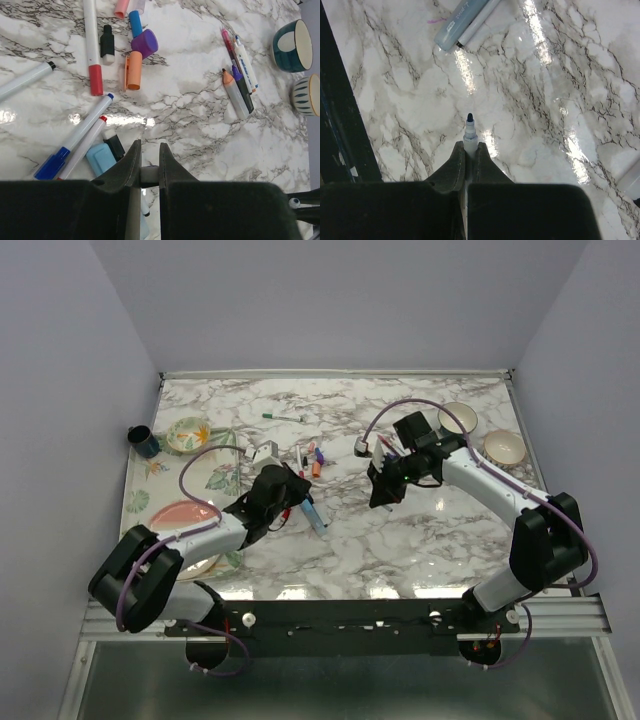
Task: Open the pen caps
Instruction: Place the pen cap on the table with the left arm
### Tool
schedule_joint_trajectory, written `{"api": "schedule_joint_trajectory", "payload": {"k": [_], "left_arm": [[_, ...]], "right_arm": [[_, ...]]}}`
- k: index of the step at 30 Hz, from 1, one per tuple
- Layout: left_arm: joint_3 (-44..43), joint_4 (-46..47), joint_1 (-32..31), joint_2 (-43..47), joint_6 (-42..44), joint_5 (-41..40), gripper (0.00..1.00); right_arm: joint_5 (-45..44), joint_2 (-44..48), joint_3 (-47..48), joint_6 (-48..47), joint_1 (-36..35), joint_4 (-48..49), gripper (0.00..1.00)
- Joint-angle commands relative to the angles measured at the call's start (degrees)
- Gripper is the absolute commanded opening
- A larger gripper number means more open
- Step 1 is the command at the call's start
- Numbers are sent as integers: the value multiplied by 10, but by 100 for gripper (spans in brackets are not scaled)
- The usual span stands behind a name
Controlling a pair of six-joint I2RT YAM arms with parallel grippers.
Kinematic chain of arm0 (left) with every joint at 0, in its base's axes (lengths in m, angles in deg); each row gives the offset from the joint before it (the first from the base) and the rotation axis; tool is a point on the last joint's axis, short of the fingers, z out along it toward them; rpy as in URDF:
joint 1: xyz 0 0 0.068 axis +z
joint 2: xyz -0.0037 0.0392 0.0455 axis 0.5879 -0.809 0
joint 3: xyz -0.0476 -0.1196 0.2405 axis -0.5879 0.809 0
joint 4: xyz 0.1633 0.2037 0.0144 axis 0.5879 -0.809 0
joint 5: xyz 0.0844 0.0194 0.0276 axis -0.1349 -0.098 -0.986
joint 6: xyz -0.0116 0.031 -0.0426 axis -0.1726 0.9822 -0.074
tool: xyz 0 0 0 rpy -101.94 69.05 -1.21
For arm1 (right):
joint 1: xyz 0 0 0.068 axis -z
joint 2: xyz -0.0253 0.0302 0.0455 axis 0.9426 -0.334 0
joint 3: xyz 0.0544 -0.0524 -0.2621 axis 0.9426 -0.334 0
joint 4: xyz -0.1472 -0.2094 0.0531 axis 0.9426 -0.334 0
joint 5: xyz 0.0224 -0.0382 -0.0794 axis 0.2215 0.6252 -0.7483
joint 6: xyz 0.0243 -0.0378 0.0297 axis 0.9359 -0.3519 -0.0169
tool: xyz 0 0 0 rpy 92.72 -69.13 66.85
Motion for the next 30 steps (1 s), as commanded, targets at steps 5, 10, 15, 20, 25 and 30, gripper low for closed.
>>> {"api": "schedule_joint_trajectory", "payload": {"k": [5, 10, 15, 20, 25, 30], "left_arm": [[-100, -22, 5, -98, 43, 15, 2], [-165, -53, 9, -164, 63, 13, 9], [-222, -85, 20, -221, 82, 5, 11], [-255, -117, 41, -249, 108, 1, 14], [-282, -140, 56, -271, 122, 14, 19], [-300, -152, 66, -289, 129, 21, 25]], "right_arm": [[-13, 11, -4, 8, 11, 10, 1], [-11, 15, -4, 9, 17, 10, 1], [-7, 16, -3, 8, 20, 9, 0], [-5, 14, -2, 8, 22, 6, 1], [-3, 13, 0, 6, 24, 5, 1], [-3, 12, -1, 7, 23, 3, 1]]}}
